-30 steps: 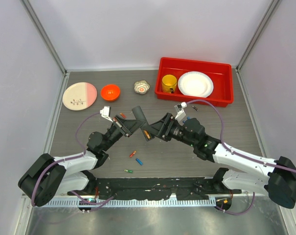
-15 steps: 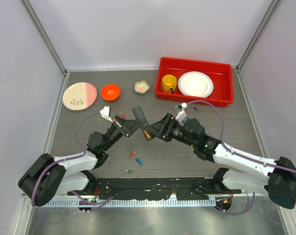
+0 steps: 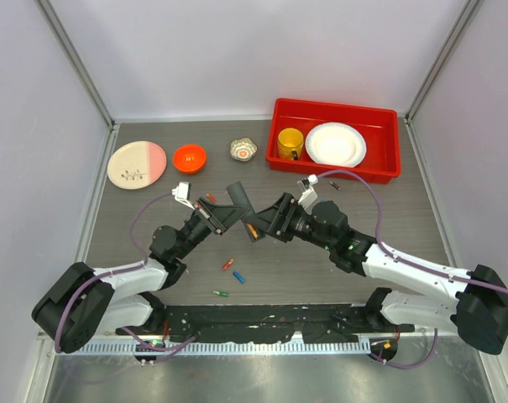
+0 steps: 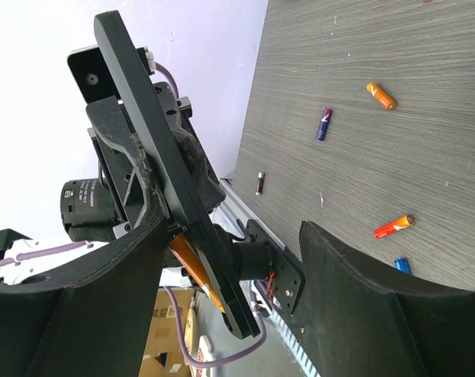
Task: Load the batteries into the remote control
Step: Adjust the battery in the remote control.
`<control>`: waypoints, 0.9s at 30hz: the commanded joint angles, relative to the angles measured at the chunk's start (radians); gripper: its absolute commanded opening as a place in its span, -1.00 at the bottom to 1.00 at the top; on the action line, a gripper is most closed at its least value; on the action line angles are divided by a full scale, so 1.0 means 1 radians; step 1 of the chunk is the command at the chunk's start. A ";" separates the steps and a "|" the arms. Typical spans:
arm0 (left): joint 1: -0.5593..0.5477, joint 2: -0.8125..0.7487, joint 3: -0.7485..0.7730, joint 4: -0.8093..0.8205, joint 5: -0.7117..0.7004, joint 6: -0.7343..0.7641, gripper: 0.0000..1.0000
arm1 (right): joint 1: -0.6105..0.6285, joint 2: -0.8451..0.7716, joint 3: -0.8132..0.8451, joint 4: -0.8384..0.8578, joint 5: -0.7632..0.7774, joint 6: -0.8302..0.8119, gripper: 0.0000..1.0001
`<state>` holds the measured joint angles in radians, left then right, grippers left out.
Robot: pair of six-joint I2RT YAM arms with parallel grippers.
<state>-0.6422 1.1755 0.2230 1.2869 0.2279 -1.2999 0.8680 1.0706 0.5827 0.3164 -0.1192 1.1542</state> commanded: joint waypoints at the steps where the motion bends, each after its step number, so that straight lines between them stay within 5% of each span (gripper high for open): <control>1: -0.002 0.004 0.026 0.259 0.010 0.013 -0.99 | -0.003 0.015 0.058 0.023 -0.008 -0.014 0.46; 27: -0.001 -0.022 0.029 0.259 -0.019 0.017 -1.00 | -0.001 -0.018 0.025 -0.025 0.001 -0.014 0.23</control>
<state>-0.6422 1.1778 0.2230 1.2823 0.2272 -1.2976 0.8680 1.0718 0.6025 0.2832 -0.1192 1.1507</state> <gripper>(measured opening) 0.183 0.631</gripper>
